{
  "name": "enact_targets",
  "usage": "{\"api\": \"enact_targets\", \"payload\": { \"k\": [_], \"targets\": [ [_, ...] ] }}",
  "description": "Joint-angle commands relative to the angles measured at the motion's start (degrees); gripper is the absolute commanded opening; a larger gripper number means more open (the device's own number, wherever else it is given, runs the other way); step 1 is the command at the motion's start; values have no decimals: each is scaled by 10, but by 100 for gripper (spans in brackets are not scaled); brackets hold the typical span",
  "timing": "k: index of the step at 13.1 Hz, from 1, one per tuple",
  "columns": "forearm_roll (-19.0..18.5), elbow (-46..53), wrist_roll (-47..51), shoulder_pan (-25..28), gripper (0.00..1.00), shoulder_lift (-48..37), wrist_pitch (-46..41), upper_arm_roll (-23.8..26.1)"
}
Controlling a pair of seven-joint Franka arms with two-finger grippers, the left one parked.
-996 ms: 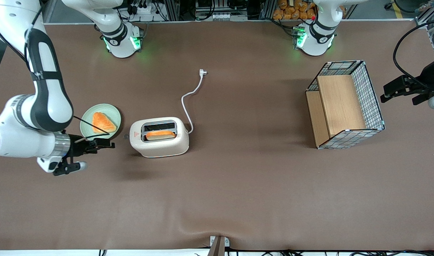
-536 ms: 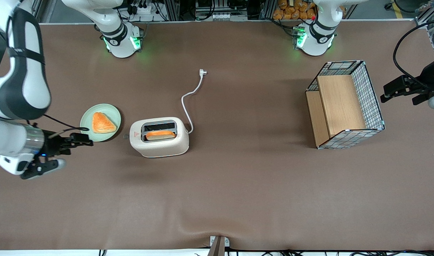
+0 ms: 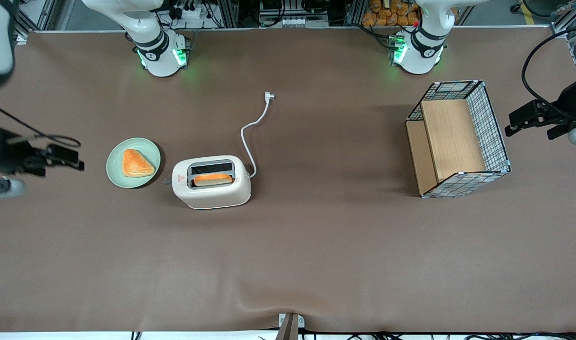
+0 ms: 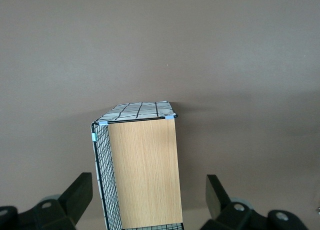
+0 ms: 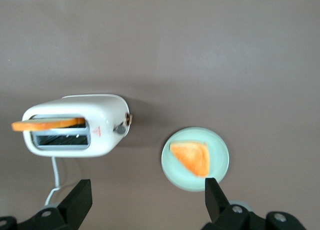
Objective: Press toaster button with right arm
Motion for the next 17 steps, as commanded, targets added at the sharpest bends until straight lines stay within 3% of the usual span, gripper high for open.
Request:
{"api": "enact_targets", "payload": {
  "k": [1, 2, 8, 17],
  "targets": [
    [-40, -48, 69, 0, 100, -68, -13, 22],
    [-60, -66, 73, -5, 100, -91, -12, 39],
    [-59, -151, 74, -11, 100, -170, -8, 39],
    [-66, -184, 70, -15, 100, -192, 3, 38]
  ]
}}
